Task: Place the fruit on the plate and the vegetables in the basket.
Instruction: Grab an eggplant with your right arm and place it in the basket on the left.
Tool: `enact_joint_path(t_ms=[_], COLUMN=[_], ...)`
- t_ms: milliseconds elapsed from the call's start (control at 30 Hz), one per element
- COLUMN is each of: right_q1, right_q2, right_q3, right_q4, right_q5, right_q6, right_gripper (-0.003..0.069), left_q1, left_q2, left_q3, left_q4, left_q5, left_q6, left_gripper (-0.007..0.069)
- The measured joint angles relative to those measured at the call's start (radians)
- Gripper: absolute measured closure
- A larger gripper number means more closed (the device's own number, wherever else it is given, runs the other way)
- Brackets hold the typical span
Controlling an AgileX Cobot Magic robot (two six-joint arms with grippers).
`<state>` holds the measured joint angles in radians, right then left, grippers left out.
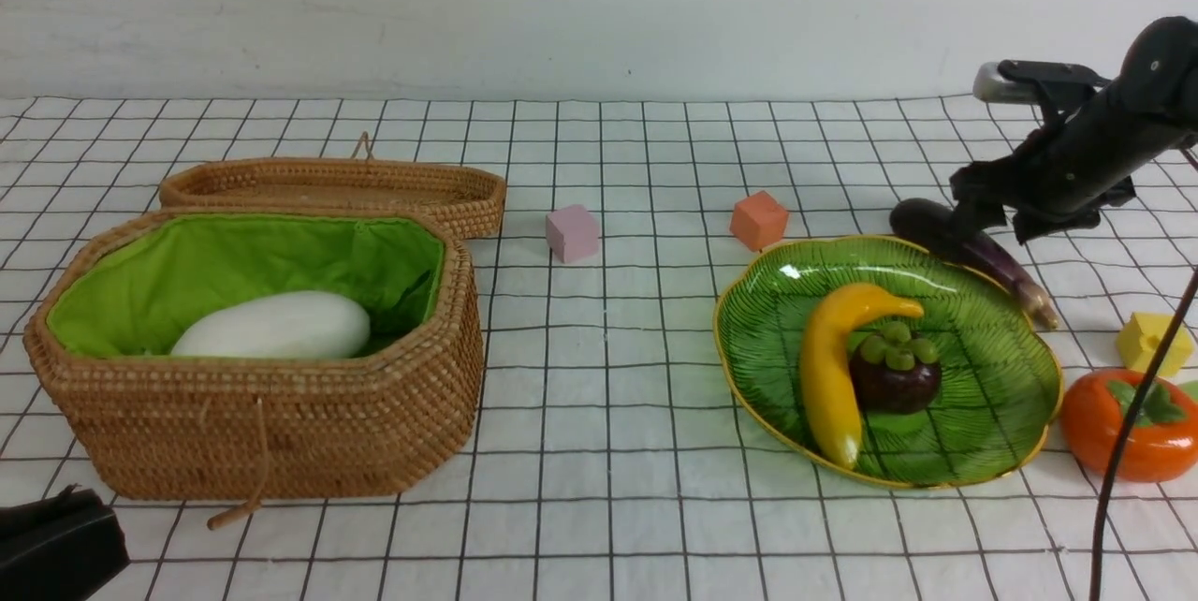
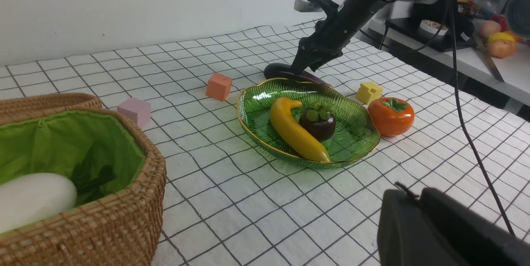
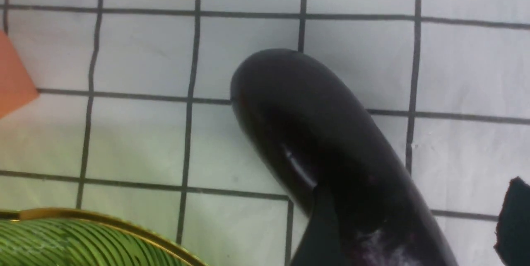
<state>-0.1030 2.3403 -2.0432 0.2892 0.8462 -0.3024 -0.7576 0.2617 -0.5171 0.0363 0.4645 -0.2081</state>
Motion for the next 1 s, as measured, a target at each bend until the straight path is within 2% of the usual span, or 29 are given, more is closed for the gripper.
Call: enact_joint_path(t_ms=[400,600,667,833,1000], right_q1=[0.000,0.000,0.000,0.000,0.000], right_q2=[0.030,0.056,0.068,0.075,0.039], right_q3=[-0.008,-0.008,-0.010,-0.018,-0.048], right_q4=[-0.008,-0.062,-0.084,-0.099,-0.080], right_q5=[-0.017,-0.041,-0.059,-0.078,0.002], right_q6=[-0.016,-0.026,-0.029,-0.029,-0.029], right_gripper=[0.0123,0.0129,0.0143,0.0260,0.0260], left_q1=[0.000,0.000,0.000,0.000,0.000], left_q2=[0.000,0.000,0.000,0.000,0.000], left_q3=[0.000,0.000,0.000,0.000,0.000], left_q4=[0.004,0.011,0.014,0.017,0.018], left_q5=[0.006,0.006,0.006,0.006,0.006], left_q6=[0.000,0.000,0.000,0.000,0.000], left_gripper=[0.0582,0.0582,0.0581,0.0576,0.0574])
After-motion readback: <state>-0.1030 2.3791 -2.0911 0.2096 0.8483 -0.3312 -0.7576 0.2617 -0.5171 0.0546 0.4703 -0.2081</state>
